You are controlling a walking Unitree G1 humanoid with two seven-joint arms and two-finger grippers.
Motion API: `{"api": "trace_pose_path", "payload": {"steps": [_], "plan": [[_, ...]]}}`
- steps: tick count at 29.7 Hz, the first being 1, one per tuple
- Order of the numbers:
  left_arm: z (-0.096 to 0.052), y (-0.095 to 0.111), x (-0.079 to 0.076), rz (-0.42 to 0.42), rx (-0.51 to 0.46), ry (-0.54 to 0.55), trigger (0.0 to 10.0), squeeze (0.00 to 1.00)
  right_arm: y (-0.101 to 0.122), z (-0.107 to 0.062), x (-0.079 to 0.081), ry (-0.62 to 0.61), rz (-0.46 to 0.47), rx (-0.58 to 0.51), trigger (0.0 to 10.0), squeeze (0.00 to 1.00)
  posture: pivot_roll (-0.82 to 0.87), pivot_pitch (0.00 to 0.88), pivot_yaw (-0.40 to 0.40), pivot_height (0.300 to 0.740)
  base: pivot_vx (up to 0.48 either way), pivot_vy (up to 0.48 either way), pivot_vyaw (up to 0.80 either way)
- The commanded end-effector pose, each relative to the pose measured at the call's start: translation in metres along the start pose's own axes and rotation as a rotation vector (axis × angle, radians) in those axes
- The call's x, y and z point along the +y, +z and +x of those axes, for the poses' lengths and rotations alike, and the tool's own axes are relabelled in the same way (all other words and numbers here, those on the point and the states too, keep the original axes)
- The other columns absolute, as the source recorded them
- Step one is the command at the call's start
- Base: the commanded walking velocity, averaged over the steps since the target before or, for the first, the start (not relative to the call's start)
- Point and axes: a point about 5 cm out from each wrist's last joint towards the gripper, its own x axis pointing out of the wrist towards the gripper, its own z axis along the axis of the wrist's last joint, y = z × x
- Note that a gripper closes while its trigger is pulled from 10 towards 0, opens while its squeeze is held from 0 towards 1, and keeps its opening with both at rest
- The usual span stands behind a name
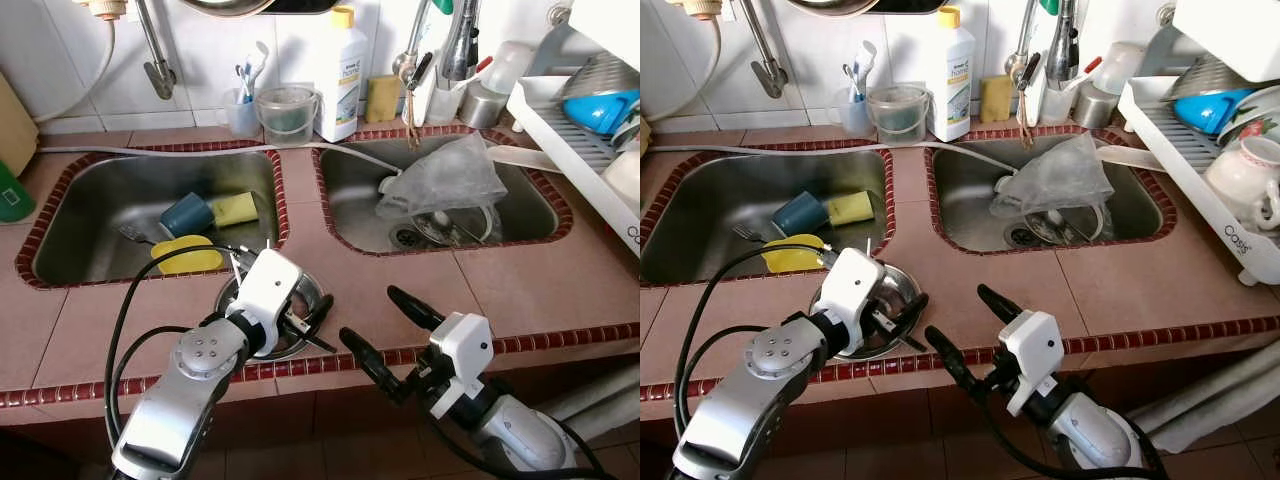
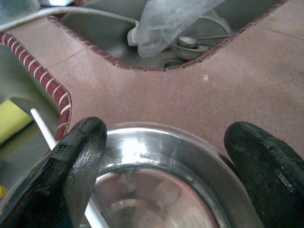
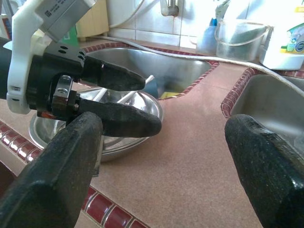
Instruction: Kitchen organization
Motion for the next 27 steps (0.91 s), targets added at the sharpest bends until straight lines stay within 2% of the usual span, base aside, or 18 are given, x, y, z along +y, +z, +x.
{"api": "trace_pose_path", "payload": {"steps": [1, 9, 16, 19, 27], "plan": [[-0.001, 0.002, 0.002, -0.004, 0.008, 0.011, 10.0, 0.0, 0.004, 0.001, 0.001, 0.011, 0.004, -0.011, 10.0, 0.0, -0.05, 0.102, 0.028, 0.74, 0.0, 0.0, 0.0], [-0.002, 0.008, 0.017, 0.001, 0.017, 0.067, 10.0, 0.0, 0.006, 0.004, -0.001, 0.022, 0.007, -0.017, 10.0, 0.0, -0.04, 0.087, 0.023, 0.74, 0.0, 0.0, 0.0], [0.001, 0.011, 0.03, -0.109, 0.022, 0.187, 10.0, 0.0, 0.006, 0.007, 0.001, 0.025, 0.02, -0.022, 10.0, 0.0, -0.04, 0.082, 0.019, 0.74, 0.0, 0.0, 0.0], [0.002, 0.011, 0.03, -0.151, 0.025, 0.197, 10.0, 0.0, 0.006, 0.008, 0.002, 0.025, 0.024, -0.022, 10.0, 0.0, -0.04, 0.081, 0.018, 0.74, 0.0, 0.0, 0.0], [0.005, 0.009, 0.034, -0.177, 0.057, 0.268, 10.0, 0.0, 0.006, 0.009, 0.002, 0.019, 0.029, -0.022, 10.0, 0.0, -0.04, 0.08, 0.016, 0.74, 0.0, 0.0, 0.0]]}}
